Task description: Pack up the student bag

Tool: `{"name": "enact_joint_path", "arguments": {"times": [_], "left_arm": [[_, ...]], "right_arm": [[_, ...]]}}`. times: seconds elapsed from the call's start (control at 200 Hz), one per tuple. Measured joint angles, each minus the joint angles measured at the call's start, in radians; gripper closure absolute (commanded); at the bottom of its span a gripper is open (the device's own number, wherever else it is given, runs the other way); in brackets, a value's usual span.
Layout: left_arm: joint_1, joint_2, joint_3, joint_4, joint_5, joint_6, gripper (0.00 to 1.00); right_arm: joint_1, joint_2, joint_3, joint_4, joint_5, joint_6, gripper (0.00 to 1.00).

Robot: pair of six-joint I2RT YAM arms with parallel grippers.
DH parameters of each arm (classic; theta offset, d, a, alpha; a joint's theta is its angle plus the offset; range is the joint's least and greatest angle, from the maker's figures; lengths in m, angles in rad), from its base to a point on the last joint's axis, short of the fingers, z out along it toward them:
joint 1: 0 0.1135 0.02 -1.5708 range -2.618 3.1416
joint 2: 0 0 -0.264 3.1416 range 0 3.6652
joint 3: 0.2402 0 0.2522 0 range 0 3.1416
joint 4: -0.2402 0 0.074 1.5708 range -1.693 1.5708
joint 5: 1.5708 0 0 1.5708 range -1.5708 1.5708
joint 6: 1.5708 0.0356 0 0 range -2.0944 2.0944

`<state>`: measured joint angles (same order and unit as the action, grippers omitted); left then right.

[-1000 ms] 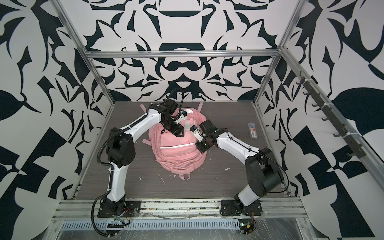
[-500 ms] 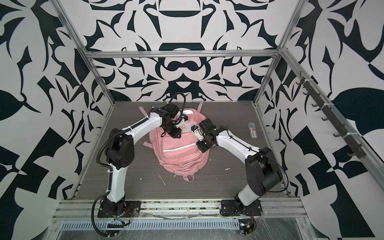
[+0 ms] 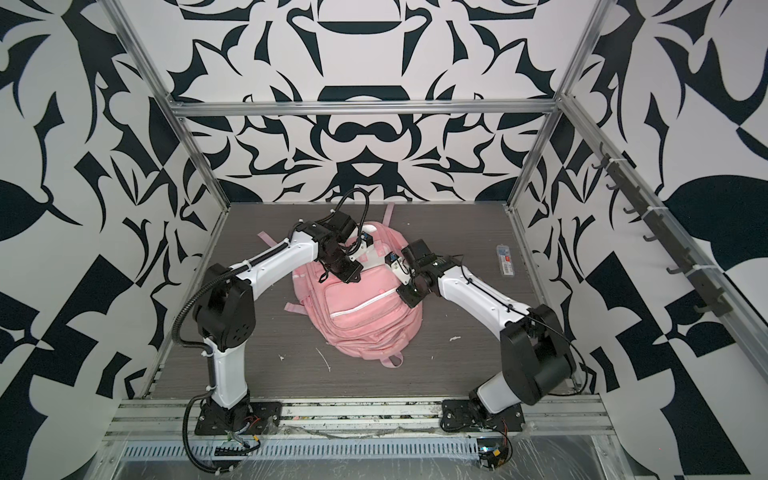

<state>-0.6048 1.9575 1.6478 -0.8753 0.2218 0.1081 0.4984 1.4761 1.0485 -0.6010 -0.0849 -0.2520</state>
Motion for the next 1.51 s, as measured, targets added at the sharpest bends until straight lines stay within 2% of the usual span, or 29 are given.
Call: {"name": "enact_joint_path", "arguments": {"times": [0.335, 0.465, 0.715, 1.0, 1.29, 1.505], "left_arm": [[0.116, -0.077, -0.102, 0.033, 0.221, -0.241, 1.0], [0.159, -0.102, -0.148, 0.061, 0.273, -0.35, 1.0], [0.212, -0.171, -0.246, 0.142, 0.317, -0.546, 1.0], [0.26, -0.236, -0.373, 0.297, 0.377, -0.776, 1.0], [0.279, -0.286, -0.501, 0.554, 0.38, -1.046, 1.0], [0.284, -0.311, -0.565, 0.649, 0.358, -1.163, 1.0]], "right_arm": [[0.017, -0.116, -0.089, 0.08, -0.018, -0.095, 1.0], [0.064, -0.118, -0.089, 0.089, -0.003, -0.106, 1.0], [0.206, -0.104, -0.085, 0.081, 0.08, -0.126, 1.0], [0.317, 0.003, -0.025, 0.07, 0.143, -0.129, 1.0], [0.435, 0.121, 0.068, 0.066, 0.148, -0.124, 1.0], [0.474, 0.179, 0.104, 0.068, 0.146, -0.112, 1.0]]}}
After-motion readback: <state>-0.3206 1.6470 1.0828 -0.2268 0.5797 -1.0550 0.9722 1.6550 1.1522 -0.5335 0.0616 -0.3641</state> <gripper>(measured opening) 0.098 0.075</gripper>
